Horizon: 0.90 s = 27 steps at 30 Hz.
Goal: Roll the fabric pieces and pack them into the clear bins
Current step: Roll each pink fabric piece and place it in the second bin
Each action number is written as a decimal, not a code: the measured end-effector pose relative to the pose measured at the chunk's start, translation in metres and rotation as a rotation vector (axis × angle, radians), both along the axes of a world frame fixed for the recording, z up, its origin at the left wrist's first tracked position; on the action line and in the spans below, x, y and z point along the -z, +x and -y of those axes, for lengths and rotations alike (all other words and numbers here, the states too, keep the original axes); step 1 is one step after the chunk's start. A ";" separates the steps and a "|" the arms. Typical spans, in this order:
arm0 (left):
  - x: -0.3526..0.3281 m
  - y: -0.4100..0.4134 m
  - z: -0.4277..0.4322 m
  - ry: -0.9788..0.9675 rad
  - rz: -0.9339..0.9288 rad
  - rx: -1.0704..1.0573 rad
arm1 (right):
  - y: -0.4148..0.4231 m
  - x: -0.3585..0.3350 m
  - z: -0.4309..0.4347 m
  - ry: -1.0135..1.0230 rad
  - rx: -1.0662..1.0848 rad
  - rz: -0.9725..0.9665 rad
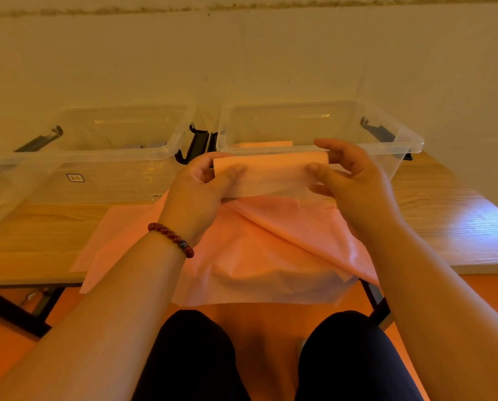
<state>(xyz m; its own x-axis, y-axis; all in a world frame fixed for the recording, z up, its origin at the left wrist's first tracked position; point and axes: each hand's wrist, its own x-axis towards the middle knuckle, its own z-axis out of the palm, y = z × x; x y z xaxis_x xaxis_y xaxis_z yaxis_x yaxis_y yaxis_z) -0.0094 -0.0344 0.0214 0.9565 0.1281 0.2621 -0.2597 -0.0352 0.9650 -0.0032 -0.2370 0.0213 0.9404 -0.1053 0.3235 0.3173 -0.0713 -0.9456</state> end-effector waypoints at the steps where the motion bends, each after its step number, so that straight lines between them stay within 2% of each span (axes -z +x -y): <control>1: 0.000 0.000 0.000 -0.001 -0.001 0.002 | 0.000 0.000 0.000 0.007 -0.024 -0.014; 6: 0.002 0.002 -0.001 -0.034 0.004 0.033 | 0.003 0.000 0.000 0.035 -0.007 -0.036; 9: 0.002 0.003 0.000 -0.007 0.009 0.024 | 0.003 0.001 0.001 0.013 0.008 -0.055; 15: 0.002 0.003 0.003 -0.088 -0.019 0.034 | 0.000 -0.002 0.003 -0.073 -0.088 -0.040; 19: 0.001 0.006 0.004 -0.105 -0.024 0.065 | 0.001 -0.006 0.002 -0.074 -0.045 -0.027; 27: -0.005 0.014 0.002 0.027 0.003 0.052 | 0.008 -0.010 -0.002 -0.056 -0.106 -0.058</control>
